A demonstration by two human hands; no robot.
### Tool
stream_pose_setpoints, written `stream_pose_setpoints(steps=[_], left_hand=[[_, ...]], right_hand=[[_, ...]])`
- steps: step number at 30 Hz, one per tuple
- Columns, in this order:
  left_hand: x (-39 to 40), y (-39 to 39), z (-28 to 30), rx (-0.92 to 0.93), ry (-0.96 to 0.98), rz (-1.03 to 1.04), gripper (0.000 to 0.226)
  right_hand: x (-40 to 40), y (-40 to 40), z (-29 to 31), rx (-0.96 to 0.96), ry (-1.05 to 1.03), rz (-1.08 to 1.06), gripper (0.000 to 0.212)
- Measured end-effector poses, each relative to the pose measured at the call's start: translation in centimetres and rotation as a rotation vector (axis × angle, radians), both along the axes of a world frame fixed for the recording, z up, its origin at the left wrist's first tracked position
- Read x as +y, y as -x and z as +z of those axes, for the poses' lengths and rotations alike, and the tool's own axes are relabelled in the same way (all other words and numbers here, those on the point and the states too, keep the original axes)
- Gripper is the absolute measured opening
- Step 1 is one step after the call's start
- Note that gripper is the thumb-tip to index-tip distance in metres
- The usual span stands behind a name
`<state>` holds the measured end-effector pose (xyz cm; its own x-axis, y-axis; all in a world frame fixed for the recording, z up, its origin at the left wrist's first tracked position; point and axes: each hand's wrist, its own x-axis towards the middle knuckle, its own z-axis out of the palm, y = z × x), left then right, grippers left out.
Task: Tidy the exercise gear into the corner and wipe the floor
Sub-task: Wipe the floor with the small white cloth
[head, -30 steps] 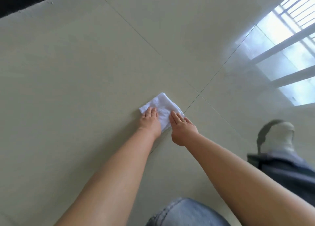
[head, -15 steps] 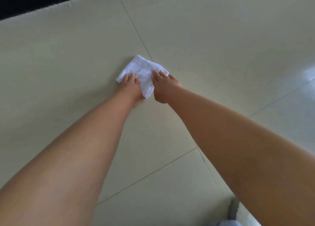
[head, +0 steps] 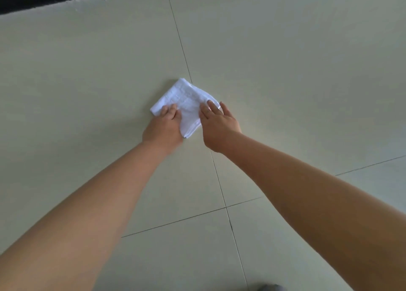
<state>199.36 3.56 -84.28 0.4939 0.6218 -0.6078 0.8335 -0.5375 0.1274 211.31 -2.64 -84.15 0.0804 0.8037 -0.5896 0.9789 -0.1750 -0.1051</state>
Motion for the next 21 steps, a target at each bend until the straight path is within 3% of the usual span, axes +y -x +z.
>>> stream_pose_setpoints(steps=[11,21], left_hand=[[-11.8,0.3,0.2,0.002,0.082,-0.373,0.060],[-9.9,-2.7,0.2,0.173,0.007,-0.525,0.058]], right_hand=[[-14.8,1.3,1.1,0.079,0.129,-0.245,0.064],[-13.4,-0.7,0.0,0.065,0.052,-0.263,0.057]])
